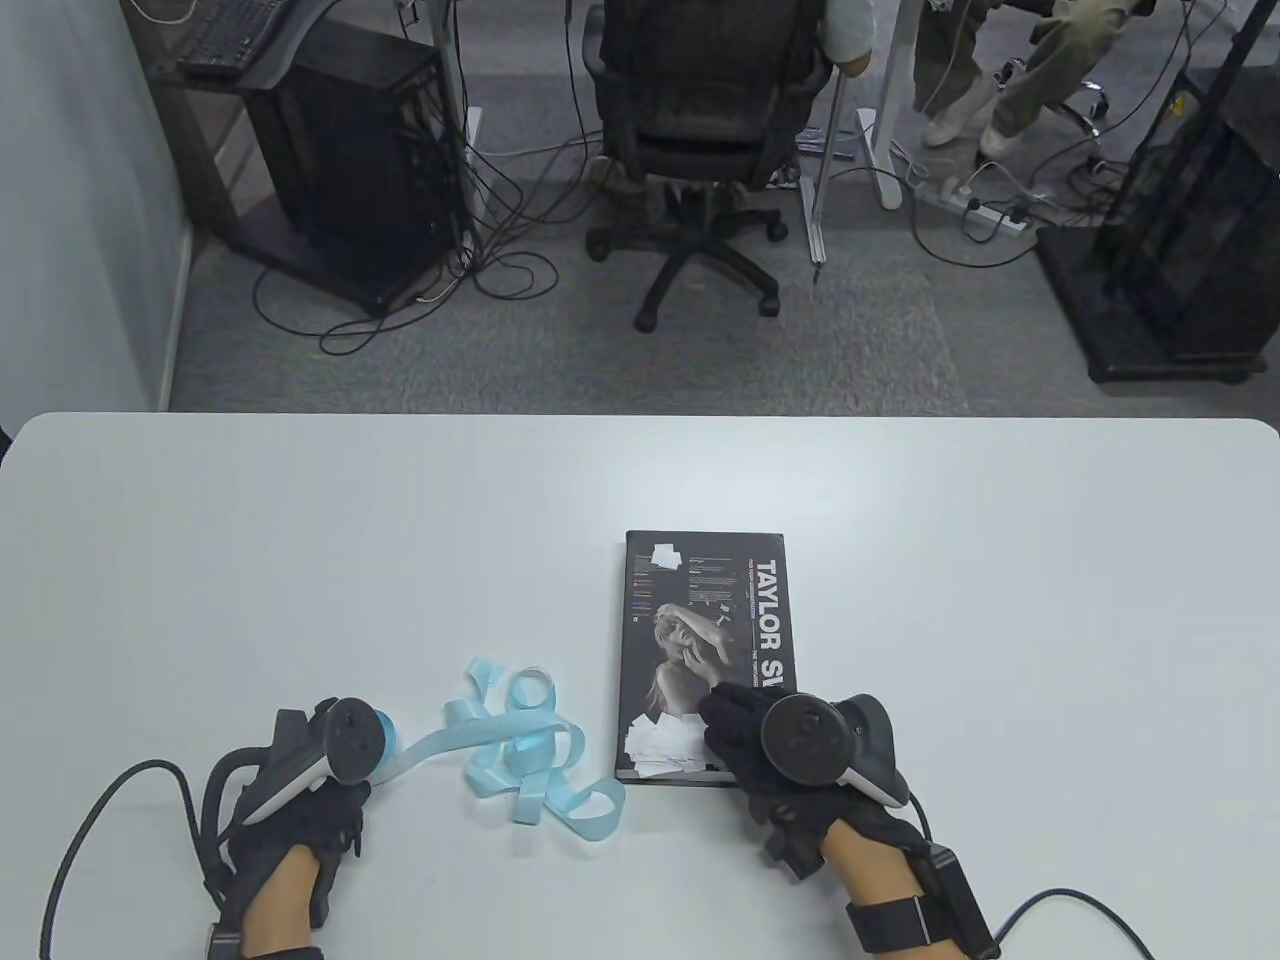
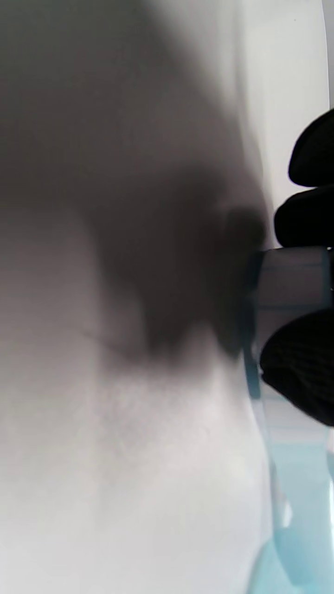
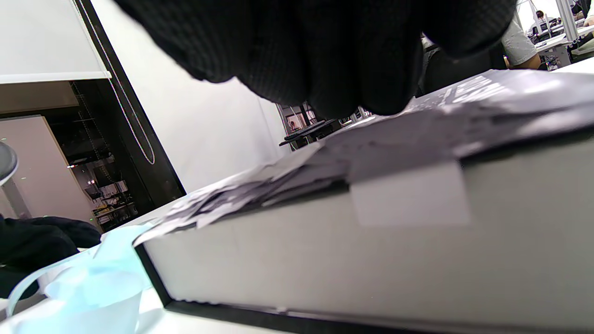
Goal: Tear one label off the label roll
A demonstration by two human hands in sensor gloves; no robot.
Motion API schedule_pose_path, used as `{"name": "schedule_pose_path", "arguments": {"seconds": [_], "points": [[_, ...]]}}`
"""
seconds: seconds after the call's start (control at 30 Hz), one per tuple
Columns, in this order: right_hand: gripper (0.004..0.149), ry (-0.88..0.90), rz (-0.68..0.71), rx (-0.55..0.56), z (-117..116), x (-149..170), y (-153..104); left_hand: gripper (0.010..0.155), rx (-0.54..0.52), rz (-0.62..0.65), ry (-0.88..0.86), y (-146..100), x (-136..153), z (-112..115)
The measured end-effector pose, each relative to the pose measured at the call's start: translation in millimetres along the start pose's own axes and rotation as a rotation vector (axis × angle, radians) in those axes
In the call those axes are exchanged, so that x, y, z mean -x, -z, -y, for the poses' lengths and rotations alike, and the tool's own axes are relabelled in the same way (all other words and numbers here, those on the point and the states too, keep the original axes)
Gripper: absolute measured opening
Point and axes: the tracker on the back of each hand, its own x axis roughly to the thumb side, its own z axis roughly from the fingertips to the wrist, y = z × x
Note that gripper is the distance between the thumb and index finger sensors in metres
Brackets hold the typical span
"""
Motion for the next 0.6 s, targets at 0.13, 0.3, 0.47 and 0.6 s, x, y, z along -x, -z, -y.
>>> {"name": "schedule_pose_path", "arguments": {"seconds": [0.13, 0.3, 0.47, 0.6], "points": [[0.041, -0.002, -0.002, -0.007, 0, 0, 0, 0.059, -0.002, -0.018, 0.02, 1, -5, -1], [0.041, 0.0, -0.006, -0.006, 0, 0, 0, 0.067, -0.024, -0.006, 0.032, -6, -8, -8], [0.041, -0.003, -0.006, -0.007, -1, 0, 0, 0.078, -0.153, 0.019, 0.05, -24, -15, -26], [0.044, -0.013, 0.006, -0.016, -7, -4, 1, 0.085, -0.257, 0.107, 0.023, -40, -32, -36]]}}
